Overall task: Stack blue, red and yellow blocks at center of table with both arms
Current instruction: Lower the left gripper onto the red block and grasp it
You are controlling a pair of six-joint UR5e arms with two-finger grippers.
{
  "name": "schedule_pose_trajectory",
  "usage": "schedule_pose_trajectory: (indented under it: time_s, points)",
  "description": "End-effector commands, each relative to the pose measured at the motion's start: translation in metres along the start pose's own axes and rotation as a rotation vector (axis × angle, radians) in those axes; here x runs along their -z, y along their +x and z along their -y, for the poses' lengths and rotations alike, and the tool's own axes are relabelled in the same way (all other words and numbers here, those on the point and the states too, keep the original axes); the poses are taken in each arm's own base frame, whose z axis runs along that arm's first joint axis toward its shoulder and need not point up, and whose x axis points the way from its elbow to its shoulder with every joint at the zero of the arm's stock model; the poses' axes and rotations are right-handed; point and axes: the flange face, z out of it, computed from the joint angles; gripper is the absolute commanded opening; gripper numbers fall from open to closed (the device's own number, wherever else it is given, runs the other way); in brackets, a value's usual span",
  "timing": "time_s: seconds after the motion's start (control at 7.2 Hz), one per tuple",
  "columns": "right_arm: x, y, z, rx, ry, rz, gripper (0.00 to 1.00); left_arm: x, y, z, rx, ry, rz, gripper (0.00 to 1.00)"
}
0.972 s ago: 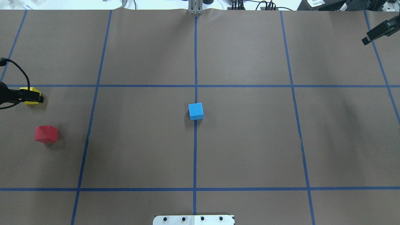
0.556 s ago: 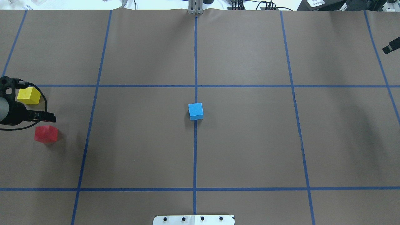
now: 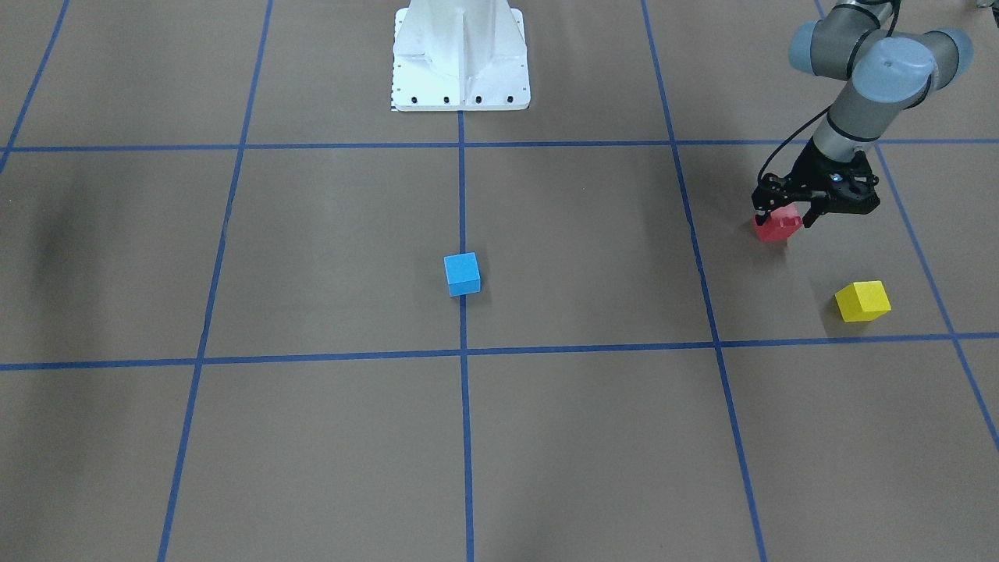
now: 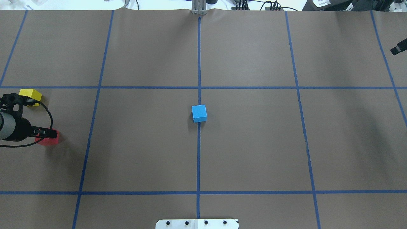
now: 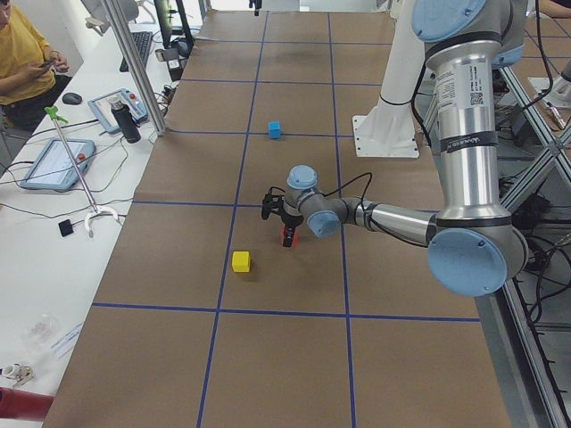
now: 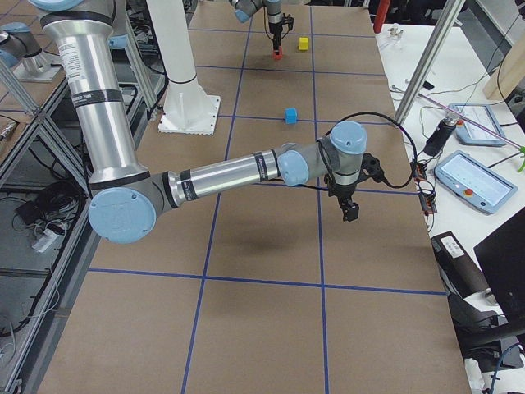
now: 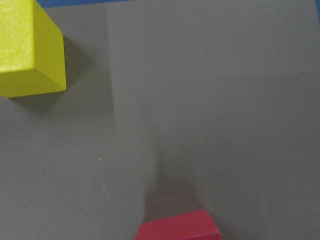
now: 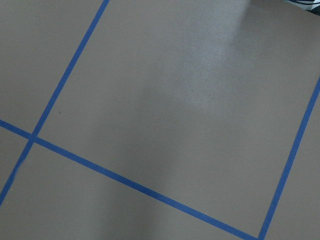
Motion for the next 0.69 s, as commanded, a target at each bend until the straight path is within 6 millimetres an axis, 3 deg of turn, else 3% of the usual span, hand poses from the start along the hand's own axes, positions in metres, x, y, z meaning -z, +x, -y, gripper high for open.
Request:
schedule_pose_trajectory:
  time_s: [0.0, 0.28, 0.42, 0.56]
  points:
    - [0.001, 0.0, 0.003, 0.0, 0.002, -0.001, 0.99, 0.002, 0.0, -0.002, -0.009, 0.0, 0.002, 0.0]
    - [-0.006, 0.006, -0.006, -0.031, -0.015, 0.0, 0.99, 0.049, 0.026, 0.01, 0.027, -0.053, -0.009, 0.0]
    - [-0.012, 0.011, -0.016, -0.041, -0.029, -0.003, 0.99, 0.074, 0.066, 0.031, 0.032, -0.059, 0.002, 0.0]
    - [-0.017, 0.022, -0.033, -0.053, -0.044, -0.007, 0.99, 0.086, 0.111, 0.061, 0.03, -0.055, 0.001, 0.0]
